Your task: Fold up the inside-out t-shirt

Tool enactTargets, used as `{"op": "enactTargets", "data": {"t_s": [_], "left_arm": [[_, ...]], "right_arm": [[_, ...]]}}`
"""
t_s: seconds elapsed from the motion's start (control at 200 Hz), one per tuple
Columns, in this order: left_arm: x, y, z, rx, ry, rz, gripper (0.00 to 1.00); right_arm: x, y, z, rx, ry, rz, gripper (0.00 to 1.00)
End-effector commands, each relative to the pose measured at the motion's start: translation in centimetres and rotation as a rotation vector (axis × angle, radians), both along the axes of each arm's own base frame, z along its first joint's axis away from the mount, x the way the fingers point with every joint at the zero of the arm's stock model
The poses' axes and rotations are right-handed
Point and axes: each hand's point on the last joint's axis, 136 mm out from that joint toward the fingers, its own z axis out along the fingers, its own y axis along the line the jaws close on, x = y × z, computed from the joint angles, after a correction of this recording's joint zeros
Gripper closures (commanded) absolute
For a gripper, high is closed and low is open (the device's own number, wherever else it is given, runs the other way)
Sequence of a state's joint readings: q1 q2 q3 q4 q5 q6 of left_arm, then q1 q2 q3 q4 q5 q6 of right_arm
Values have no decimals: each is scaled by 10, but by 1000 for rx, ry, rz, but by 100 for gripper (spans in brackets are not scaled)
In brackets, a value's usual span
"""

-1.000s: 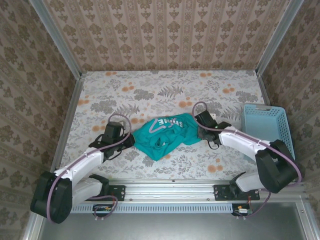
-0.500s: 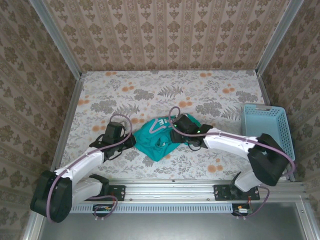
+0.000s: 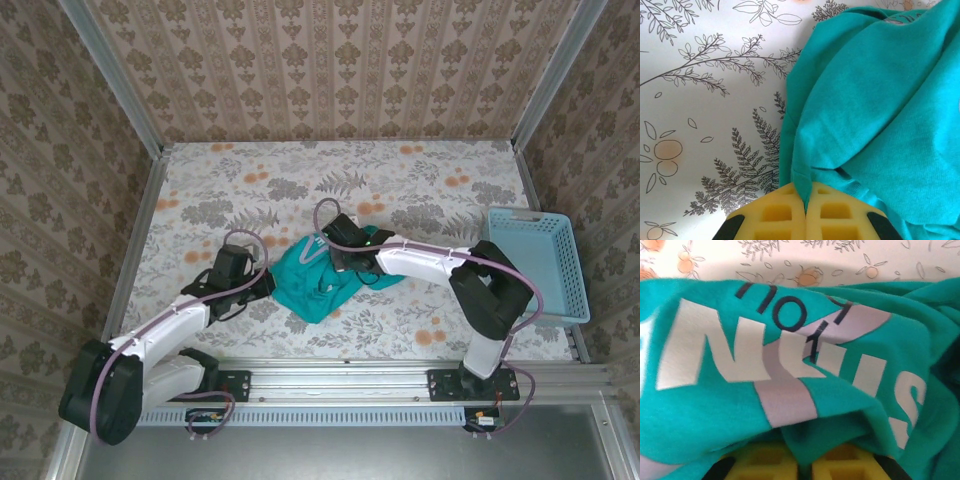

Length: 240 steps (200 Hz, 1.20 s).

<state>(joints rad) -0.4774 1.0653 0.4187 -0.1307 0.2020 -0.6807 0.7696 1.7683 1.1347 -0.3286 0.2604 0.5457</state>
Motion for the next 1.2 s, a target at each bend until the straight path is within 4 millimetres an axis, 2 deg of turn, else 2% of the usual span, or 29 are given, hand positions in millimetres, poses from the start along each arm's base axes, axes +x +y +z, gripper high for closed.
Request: {"op": "enactTargets", "data": {"t_s": [0.0,0.025,0.17,0.195,0.23,0.335,0.415,0.48,0.555,0.69,0.79,0.805,0.85,0.905,1.035,1.115,1.195], "left_arm": [[3,8,4,60,-14,12,100],[4,11,4,78,-14,19,100],[9,25,8,138,-14,56,100],[13,33,9,143,-15,88,100],[15,38,10,148,-17,105,100],[21,48,14,153,-25,139,100],[24,50,19,145,-35,144,100],[26,49,26,134,-53,135,100],[27,42,35,101,-80,110,100],[25,21,61,21,-156,23,100],[19,2,75,5,-202,-50,100],[14,-8,76,0,-205,-88,100],[9,-20,78,-8,-218,-130,100],[4,-31,79,-11,-226,-169,100],[-3,-42,75,-11,-241,-205,100],[-3,-41,71,-12,-237,-197,100],[-3,-42,69,-16,-233,-196,100]], "right_arm": [[-2,-15,29,-94,-57,11,97],[-4,-16,39,-98,-72,25,100],[-30,-22,112,-23,-177,117,100],[-35,-24,122,1,-190,130,100],[-42,-29,147,53,-240,136,100],[-66,-54,180,103,-278,140,100],[-79,-65,191,153,-284,141,100],[-84,-71,188,180,-276,133,100],[-85,-76,175,178,-254,112,100],[-75,-89,126,144,-171,31,100],[-69,-100,86,101,-89,-43,82],[-69,-102,82,93,-80,-51,80],[-70,-107,73,65,-63,-76,65],[-72,-112,71,41,-52,-97,53],[-86,-104,95,-4,-115,-57,42],[-98,-85,105,38,-130,-10,41],[-110,-58,98,107,-92,41,41]]}}
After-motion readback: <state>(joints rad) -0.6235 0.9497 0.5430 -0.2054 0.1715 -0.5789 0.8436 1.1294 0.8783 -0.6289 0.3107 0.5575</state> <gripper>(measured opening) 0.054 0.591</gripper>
